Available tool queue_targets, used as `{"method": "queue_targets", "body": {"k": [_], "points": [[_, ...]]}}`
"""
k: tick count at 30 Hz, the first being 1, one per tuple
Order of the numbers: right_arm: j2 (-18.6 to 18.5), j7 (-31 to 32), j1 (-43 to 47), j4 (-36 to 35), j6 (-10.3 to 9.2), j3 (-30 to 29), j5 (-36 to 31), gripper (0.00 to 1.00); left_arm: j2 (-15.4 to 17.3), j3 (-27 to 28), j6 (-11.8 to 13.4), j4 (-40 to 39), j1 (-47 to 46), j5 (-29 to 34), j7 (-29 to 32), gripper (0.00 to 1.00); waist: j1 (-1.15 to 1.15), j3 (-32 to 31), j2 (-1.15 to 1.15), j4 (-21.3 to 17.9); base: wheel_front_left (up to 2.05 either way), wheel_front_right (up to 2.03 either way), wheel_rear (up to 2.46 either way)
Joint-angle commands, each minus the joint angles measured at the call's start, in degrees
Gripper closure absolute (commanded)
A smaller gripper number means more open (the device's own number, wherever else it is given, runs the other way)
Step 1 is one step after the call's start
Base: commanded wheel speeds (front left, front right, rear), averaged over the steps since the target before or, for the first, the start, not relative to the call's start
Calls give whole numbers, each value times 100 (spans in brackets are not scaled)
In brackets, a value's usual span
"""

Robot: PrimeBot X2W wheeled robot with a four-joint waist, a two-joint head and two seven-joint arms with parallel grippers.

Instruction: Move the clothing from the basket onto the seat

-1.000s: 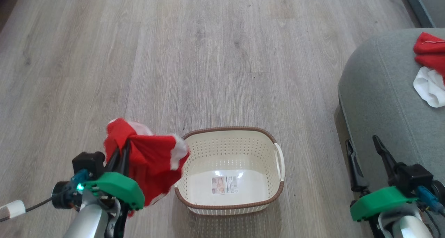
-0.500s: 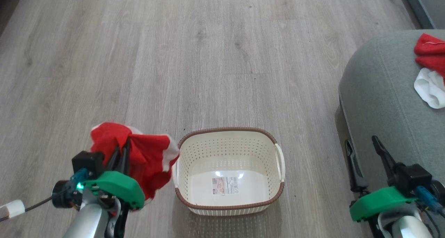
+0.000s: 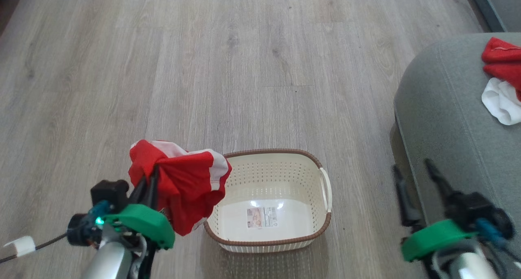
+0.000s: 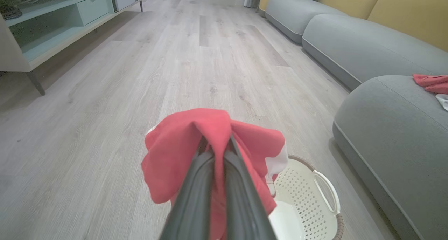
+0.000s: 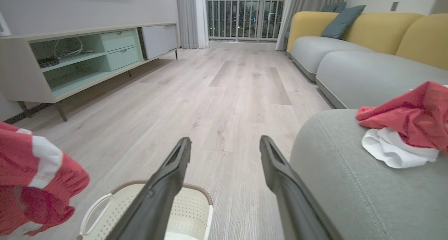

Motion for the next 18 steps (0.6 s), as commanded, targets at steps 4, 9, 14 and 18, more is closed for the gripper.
{"method": "queue_targets", "body": {"k": [4, 9, 14, 18], "points": [[-232, -22, -366, -225, -1, 877, 69, 0, 53, -21, -104, -334, -332, 21, 40, 100, 0, 0, 0, -24, 0, 0, 0], [-494, -22, -964, -49, -1, 2308, 343, 0, -128, -455, -318, -660, -523, 107, 308, 100, 0, 3, 0, -5, 0, 0, 0], [-686, -22, -1566, 141, -1, 3353, 817, 0, -295, -926, -535, -928, -713, 239, 606, 100, 0, 0, 0, 134, 0, 0, 0], [-818, -22, -1959, 251, -1, 3709, 1000, 0, -398, -1287, -697, -1213, -801, 333, 800, 100, 0, 4, 0, 237, 0, 0, 0]]}}
